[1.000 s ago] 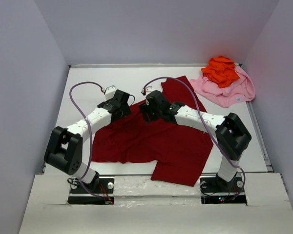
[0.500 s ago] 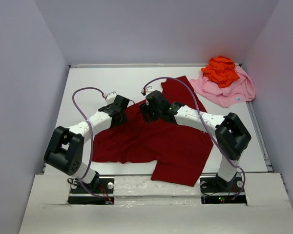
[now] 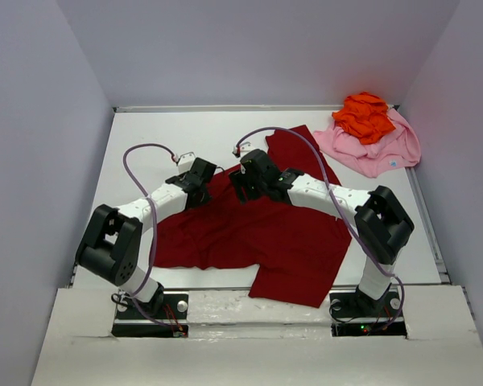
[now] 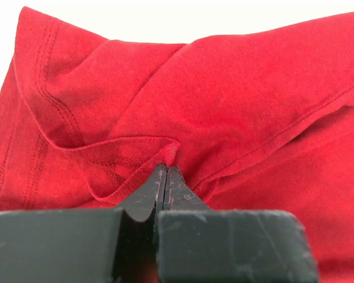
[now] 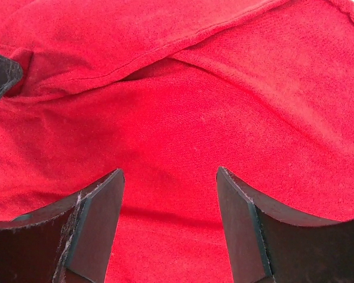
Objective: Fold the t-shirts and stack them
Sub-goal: Flatten out the 1/3-folded T-shirt at the center of the board.
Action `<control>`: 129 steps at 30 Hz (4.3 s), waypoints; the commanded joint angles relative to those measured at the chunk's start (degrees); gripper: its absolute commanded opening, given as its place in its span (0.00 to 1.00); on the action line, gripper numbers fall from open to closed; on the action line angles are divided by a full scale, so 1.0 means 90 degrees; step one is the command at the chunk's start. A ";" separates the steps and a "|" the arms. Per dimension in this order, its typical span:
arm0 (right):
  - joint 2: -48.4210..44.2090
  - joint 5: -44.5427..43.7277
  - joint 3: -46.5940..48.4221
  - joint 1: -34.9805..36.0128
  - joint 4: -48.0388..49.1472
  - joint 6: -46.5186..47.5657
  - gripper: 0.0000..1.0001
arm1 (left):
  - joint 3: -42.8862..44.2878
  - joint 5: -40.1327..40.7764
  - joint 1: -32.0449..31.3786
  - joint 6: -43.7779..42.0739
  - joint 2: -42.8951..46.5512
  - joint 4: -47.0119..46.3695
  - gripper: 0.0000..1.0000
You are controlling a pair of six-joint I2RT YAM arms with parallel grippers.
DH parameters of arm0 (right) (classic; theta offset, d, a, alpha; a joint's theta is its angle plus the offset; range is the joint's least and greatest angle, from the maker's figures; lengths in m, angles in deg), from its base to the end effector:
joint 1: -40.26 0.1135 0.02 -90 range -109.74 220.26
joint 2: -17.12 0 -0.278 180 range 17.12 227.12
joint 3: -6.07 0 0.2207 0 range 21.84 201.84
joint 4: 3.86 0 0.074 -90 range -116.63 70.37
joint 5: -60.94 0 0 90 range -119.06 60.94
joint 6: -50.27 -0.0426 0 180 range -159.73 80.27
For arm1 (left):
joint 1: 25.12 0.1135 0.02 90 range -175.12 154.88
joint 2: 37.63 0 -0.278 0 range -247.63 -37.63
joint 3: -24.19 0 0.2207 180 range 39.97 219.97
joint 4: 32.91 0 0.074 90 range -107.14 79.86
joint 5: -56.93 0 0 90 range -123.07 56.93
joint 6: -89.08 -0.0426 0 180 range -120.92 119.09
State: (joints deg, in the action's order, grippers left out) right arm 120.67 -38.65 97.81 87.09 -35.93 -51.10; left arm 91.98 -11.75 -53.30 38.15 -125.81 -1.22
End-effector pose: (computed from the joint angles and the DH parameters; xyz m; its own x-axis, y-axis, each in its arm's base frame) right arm 0.2684 0.2758 0.2582 -0.5905 -0.3454 -0.7294 -0.5310 0.8469 0.0289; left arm 0.2611 -0.1223 0.2248 -0.6930 -0.2948 -0.6579 -0.2496 0.9542 -0.1647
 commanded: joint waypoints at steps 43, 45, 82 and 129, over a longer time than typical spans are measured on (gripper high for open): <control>0.3601 -0.1532 0.5083 -0.2449 -0.0055 0.0969 0.70 | 0.0638 0.1567 -0.0394 -0.1401 0.2210 0.0829 0.00; 0.4019 -0.1659 0.5483 -0.2527 -0.0074 0.1127 0.70 | 0.0579 0.1508 -0.0384 -0.1411 0.2268 0.0770 0.00; 0.4794 -0.0245 0.6228 -0.3660 -0.0308 0.0630 0.72 | 0.0481 0.0912 -0.0384 -0.1568 0.2464 0.0545 0.00; 0.4980 0.0655 0.6111 -0.4022 -0.0934 -0.0015 0.00 | 0.0442 0.0795 -0.0394 -0.1626 0.2425 0.0448 0.00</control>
State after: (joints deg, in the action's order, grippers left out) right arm 167.73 -33.88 155.79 51.18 -43.08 -49.77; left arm 96.54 -5.43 -57.13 24.41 -105.24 4.49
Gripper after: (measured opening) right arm 0.022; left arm 0.014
